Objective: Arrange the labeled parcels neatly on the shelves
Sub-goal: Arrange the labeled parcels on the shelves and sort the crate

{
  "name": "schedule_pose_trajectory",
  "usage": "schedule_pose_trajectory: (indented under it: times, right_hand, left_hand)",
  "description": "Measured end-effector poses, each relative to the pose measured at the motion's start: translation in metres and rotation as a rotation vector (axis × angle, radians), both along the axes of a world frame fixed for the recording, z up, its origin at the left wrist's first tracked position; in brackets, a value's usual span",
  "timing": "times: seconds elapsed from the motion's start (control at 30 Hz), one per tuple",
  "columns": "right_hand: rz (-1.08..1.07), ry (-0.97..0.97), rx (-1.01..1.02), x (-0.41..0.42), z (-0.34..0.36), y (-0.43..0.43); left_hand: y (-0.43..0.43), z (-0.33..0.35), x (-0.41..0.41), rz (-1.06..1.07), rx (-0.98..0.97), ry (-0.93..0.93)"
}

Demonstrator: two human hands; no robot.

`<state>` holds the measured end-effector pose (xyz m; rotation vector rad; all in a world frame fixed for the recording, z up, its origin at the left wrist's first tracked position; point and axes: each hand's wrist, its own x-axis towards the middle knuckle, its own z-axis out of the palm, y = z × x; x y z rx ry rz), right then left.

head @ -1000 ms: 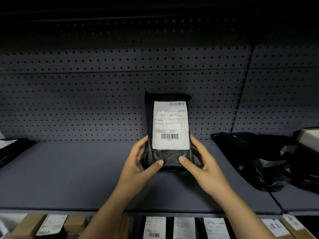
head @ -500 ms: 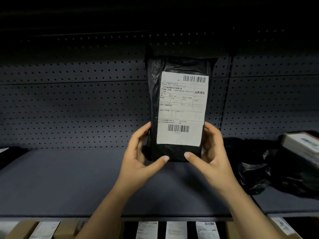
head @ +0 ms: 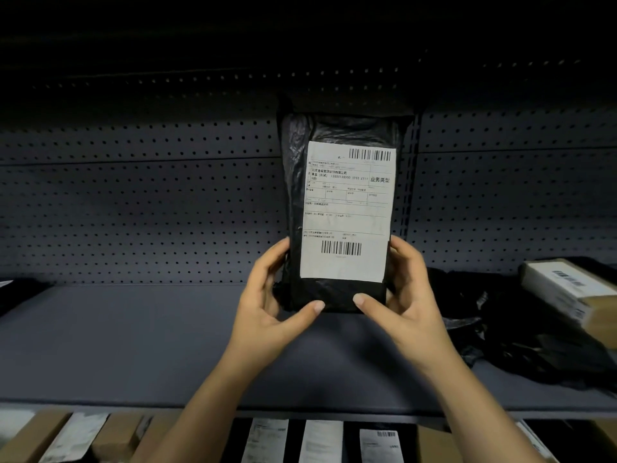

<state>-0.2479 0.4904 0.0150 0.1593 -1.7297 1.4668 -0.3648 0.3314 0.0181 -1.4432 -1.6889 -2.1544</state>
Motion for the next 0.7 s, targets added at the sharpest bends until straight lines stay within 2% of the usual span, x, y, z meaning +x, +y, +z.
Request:
schedule_pose_trajectory:
  times: [0.37, 0.7]
  right_hand:
    - [0.043, -0.077, -0.030, 0.014, -0.008, 0.017]
    - [0.042, -0.408, -0.023, 0.003, -0.022, 0.005]
  left_hand:
    - [0.012, -0.010, 0.026, 0.044, -0.019, -0.008]
    - [-0.003, -0.028, 0.029, 0.279, -0.200, -0.041]
